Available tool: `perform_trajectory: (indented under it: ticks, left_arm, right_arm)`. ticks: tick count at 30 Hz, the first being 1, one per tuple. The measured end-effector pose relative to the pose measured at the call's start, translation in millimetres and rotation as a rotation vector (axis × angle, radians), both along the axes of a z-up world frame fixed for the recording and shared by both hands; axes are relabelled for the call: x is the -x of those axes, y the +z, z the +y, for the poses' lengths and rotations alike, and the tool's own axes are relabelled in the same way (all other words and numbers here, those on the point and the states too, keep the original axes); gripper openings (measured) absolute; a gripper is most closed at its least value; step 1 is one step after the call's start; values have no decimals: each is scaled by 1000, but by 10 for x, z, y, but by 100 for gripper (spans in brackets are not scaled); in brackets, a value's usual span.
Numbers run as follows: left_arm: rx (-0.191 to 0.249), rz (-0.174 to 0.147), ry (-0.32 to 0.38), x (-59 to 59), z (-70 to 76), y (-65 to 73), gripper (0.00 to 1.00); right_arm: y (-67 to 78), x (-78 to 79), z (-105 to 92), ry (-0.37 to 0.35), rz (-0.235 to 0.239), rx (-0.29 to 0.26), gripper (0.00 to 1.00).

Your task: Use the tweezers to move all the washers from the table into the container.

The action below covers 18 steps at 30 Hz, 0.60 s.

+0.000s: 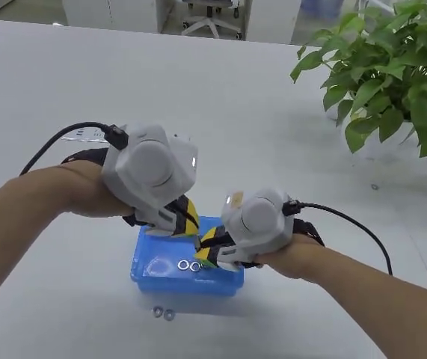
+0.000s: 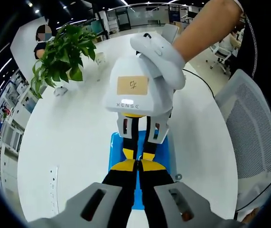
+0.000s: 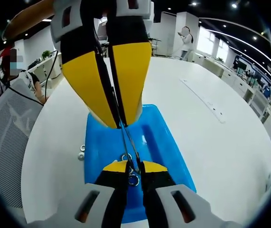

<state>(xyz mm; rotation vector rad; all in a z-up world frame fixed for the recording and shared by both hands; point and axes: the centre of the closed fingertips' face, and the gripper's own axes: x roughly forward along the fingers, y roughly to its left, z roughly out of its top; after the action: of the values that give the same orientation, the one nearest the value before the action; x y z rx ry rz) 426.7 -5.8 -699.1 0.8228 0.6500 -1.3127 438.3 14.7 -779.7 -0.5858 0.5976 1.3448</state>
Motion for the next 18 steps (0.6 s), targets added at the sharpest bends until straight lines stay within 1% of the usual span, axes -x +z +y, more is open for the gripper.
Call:
perform_trajectory:
  ticks: [7,18]
  left_arm:
    - [-2,0,-4,5,-4,-8,5]
    - [-5,-9,-7,31,-11,51,5]
  right_arm:
    - [-5,5,-7,-3,4,4,11]
    - [57,41,-12,-8,-2,-8,11]
